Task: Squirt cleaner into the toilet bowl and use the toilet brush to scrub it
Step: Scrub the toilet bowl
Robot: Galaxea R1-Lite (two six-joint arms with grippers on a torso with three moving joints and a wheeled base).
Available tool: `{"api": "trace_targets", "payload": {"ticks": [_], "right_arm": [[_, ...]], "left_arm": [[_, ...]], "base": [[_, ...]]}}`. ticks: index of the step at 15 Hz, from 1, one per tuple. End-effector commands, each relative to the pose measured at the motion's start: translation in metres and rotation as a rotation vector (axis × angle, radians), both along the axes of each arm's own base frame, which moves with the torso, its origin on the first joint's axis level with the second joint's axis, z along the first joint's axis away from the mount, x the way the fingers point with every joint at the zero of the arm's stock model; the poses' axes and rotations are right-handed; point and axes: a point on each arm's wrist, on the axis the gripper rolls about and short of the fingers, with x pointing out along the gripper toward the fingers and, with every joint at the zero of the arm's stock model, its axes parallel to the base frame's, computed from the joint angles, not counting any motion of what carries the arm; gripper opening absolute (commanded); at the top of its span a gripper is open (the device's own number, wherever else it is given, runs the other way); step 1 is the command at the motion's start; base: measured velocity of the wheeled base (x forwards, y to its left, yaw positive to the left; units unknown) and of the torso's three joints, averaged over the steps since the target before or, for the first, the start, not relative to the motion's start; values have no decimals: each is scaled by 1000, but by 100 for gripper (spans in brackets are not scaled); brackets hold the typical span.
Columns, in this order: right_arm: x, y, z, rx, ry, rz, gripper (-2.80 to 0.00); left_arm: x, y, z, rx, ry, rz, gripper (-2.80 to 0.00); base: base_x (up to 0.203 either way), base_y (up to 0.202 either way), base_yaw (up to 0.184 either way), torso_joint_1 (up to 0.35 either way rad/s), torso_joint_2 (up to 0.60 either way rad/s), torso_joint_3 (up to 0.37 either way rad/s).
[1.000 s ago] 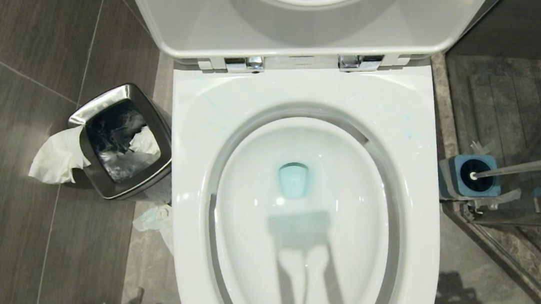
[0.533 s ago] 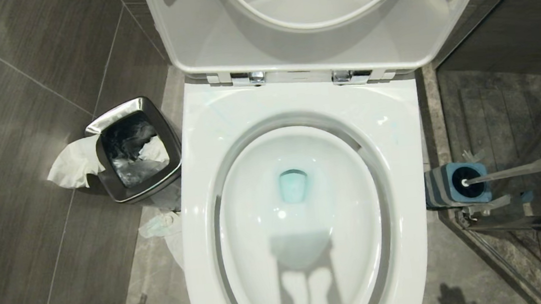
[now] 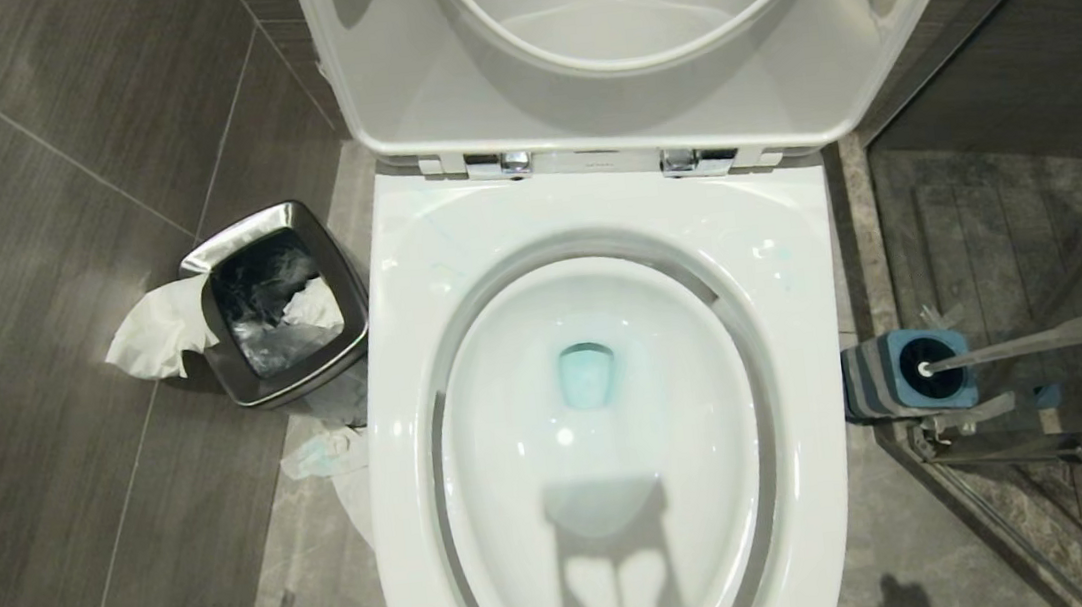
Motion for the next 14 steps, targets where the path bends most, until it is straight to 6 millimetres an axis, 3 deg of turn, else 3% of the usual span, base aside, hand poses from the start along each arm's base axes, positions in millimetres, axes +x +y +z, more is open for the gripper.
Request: {"api": "trace_targets", "payload": {"ticks": [1, 11, 14], "right_arm": [[0, 0, 0, -1, 2, 1, -280], [0, 0, 0, -5, 6, -5, -280], [0, -1, 0, -6, 93, -27, -280]], "left_arm": [[0, 0, -1, 0, 3, -1, -280], [0, 0, -1, -5, 4, -1, -280], [0, 0, -1, -5, 5, -1, -280]], "base": [[0, 0, 0, 0, 0, 0], [0, 0, 0, 1, 1, 87], [0, 0, 0, 0, 0, 0]]}}
